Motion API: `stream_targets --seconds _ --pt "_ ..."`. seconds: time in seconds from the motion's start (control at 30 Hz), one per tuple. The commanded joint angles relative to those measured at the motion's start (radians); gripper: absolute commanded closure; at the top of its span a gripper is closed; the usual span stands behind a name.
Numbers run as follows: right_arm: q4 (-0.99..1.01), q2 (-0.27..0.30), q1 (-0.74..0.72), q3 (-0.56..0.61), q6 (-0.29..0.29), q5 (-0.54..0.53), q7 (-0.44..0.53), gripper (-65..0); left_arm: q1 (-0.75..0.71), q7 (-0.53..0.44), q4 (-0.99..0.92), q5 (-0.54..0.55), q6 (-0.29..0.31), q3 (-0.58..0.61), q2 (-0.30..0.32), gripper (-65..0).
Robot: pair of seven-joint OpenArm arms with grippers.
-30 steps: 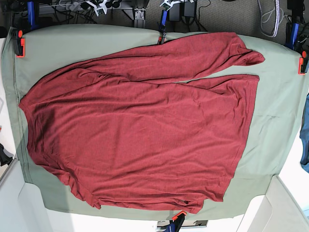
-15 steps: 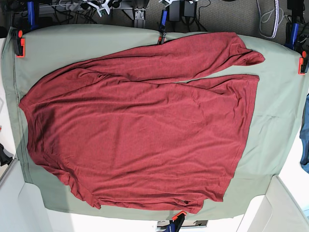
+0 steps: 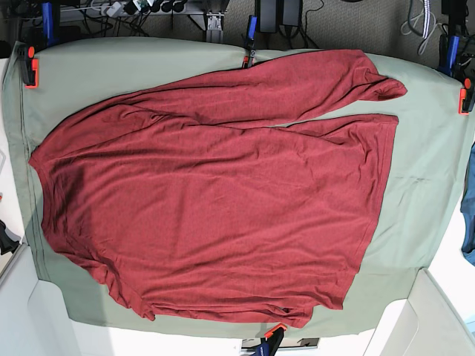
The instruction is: Fold the T-shirt properly
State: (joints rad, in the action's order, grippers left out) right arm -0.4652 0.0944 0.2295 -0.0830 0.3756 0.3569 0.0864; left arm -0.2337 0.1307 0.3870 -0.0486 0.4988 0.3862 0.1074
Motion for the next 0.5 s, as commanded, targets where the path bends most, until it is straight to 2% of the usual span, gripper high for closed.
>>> stream_targets --seconds 0.0,0.07,0.13,0.27,0.47 --pt "-0.042 0.018 0.032 0.0 0.049 -0.035 0.023 -10.2 -0.024 -0.003 0.039 0.023 0.023 -0.006 0.014 -9.5" --pt "-0.135 0.043 0.087 0.0 0.122 -0.122 0.031 -10.2 -0.072 0.002 0.125 0.063 0.051 -0.028 0.047 -9.6" --pt "-0.24 0.066 0.148 0.0 0.153 -0.208 0.031 -10.2 -0.126 0.002 0.217 0.092 0.103 -0.065 0.074 -9.8" --pt "-0.464 0.109 0.277 0.0 0.153 -0.303 0.03 -10.2 -0.242 0.001 0.407 0.12 0.195 -0.175 0.108 -12.9" --pt "-0.784 0.174 0.449 0.0 0.153 -0.442 0.029 -10.2 -0.386 0.001 0.668 0.147 0.199 -0.342 0.112 -21.4"
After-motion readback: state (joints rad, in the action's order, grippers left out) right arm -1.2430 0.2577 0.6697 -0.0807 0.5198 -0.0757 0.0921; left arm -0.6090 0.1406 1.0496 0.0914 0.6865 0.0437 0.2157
